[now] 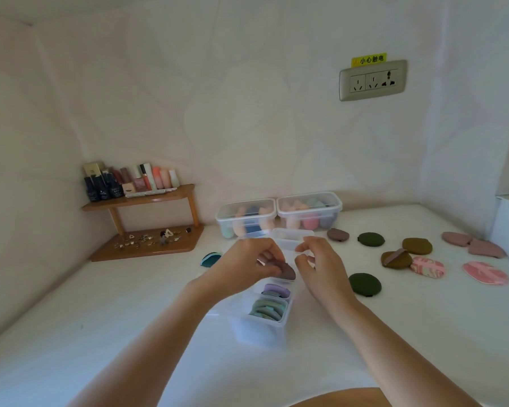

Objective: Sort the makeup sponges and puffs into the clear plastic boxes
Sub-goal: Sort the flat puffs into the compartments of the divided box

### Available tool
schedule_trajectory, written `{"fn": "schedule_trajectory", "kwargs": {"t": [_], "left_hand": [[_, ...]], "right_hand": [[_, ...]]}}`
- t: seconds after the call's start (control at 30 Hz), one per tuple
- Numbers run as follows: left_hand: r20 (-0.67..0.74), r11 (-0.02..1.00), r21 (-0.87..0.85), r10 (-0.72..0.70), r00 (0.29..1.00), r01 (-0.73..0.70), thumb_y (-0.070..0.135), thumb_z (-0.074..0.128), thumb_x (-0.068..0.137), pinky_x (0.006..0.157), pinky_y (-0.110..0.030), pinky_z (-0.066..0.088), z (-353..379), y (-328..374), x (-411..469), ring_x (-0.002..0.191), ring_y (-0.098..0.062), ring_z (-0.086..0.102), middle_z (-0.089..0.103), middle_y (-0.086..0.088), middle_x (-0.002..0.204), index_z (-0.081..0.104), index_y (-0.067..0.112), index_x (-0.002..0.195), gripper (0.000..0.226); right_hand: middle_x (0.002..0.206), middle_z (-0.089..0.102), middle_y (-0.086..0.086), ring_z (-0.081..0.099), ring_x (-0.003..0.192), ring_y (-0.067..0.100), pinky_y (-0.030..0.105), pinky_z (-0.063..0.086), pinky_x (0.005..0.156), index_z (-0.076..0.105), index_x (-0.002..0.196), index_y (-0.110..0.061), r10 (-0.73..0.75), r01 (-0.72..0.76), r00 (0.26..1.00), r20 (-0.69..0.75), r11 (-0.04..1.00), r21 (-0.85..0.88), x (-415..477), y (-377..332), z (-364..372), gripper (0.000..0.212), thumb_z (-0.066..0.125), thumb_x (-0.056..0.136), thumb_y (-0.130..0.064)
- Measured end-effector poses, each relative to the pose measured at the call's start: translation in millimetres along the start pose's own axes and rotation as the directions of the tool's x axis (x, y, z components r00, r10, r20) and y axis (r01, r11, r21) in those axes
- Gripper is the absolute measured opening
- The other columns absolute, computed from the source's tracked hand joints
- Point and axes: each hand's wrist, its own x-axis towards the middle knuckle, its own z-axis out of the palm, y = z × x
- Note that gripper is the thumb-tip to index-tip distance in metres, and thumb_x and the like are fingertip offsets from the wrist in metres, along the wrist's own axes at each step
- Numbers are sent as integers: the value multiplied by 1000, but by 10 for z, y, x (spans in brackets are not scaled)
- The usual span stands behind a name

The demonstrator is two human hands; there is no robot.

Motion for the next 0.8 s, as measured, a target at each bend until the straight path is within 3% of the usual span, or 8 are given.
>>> {"fn": "schedule_trajectory", "kwargs": {"t": [0.07,0.27,0.4,0.5,0.6,0.7,0.8], "left_hand": [[49,1000,-12,-22,999,23,16,70,82,78,-10,51,25,22,26,80,-2,67,73,7,90,72,16,93,11],[150,983,178,-78,986,51,21,59,91,76,-5,41,25,76,81,88,-5,60,71,5,104,73,21,103,19],[193,975,220,-82,978,38,19,47,96,77,-4,39,37,70,43,94,-4,58,68,6,112,69,23,111,27],[215,982,178,-94,972,56,12,46,93,86,-13,46,13,55,15,98,-5,61,67,7,113,66,25,113,32],[246,992,126,-52,968,21,8,51,85,83,-8,47,-34,9,-12,94,3,62,69,11,108,68,26,111,36],[246,989,141,0,969,-35,16,58,86,70,0,42,-56,-32,-21,87,11,58,70,16,101,71,31,104,27],[234,984,162,38,972,-78,25,59,90,75,-5,45,-45,-75,5,91,7,57,68,18,104,69,36,107,23]], "right_hand": [[118,53,-2,50,100,9,15,40,82,57,106,-13,-3,3,1000,-3,1000,-14,6,3,3,14,53,92,-14],[120,53,-2,50,101,8,15,40,82,58,105,-13,-24,24,1000,-2,999,-30,21,22,-5,14,53,92,-16],[111,53,-4,52,100,10,24,48,87,61,101,-14,-19,19,1000,25,1000,5,85,48,-64,12,56,91,-15],[104,54,-5,54,93,11,16,46,75,61,103,-14,-6,6,999,37,1000,0,199,75,-161,12,54,93,-15],[102,57,-2,54,91,13,17,41,66,62,105,-14,60,-61,998,-12,996,-65,379,180,-288,16,51,94,-16],[110,60,2,57,100,19,27,43,79,63,108,-11,171,-171,985,-18,967,-191,616,367,-341,21,46,95,-14],[113,62,7,58,101,21,27,43,81,60,115,-8,271,-227,960,67,898,-376,818,533,-310,25,43,99,-16]]}}
